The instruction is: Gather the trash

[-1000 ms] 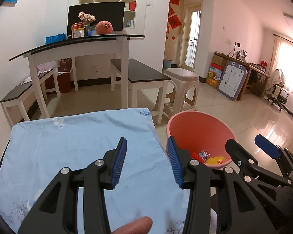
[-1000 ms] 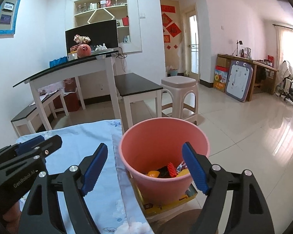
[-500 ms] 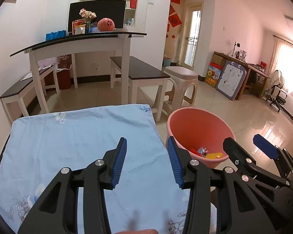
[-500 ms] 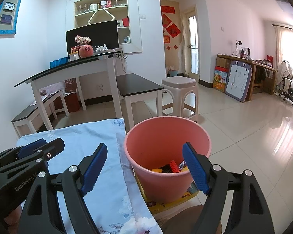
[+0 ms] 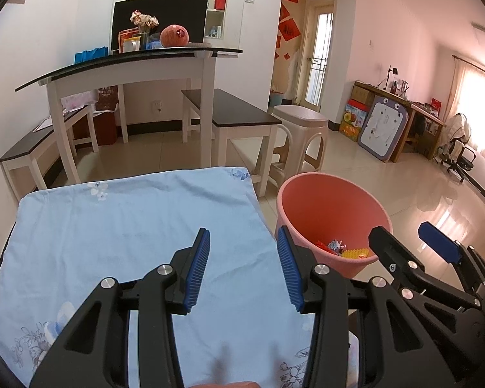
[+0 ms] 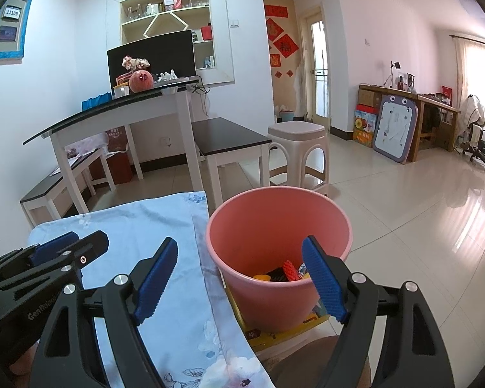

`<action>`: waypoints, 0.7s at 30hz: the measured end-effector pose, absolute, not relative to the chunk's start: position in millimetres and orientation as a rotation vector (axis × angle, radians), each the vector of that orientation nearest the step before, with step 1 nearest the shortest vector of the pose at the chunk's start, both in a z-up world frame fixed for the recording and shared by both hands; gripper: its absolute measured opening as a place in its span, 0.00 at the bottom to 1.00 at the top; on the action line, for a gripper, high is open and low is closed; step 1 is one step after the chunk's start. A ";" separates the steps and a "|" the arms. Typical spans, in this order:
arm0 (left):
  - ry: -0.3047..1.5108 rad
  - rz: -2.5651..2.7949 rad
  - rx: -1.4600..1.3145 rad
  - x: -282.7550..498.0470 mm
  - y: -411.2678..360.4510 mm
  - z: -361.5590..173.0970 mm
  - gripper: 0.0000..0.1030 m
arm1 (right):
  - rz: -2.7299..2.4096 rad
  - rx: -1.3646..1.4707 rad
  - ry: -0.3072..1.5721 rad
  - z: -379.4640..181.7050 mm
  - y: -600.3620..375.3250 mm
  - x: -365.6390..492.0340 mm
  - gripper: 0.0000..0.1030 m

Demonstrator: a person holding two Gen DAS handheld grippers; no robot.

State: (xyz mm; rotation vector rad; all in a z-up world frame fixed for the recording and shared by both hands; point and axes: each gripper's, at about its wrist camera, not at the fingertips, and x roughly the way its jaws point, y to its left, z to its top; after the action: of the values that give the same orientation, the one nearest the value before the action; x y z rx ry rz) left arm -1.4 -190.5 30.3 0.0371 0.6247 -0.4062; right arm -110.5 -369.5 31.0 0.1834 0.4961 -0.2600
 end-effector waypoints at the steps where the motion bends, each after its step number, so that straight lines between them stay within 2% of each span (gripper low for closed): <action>1: 0.627 -0.406 0.037 -1.4 -190.6 29.3 0.43 | -0.261 0.183 0.496 30.9 -369.5 -110.5 0.76; 21: 0.640 -0.408 0.045 -0.2 -191.8 23.7 0.43 | -0.265 0.192 0.502 24.4 -370.5 -108.0 0.76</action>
State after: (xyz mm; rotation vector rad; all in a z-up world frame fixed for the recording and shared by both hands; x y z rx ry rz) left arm -0.2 -191.8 23.7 0.0448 0.6400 -0.4076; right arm -108.0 -370.5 24.4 0.1917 0.5024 -0.2649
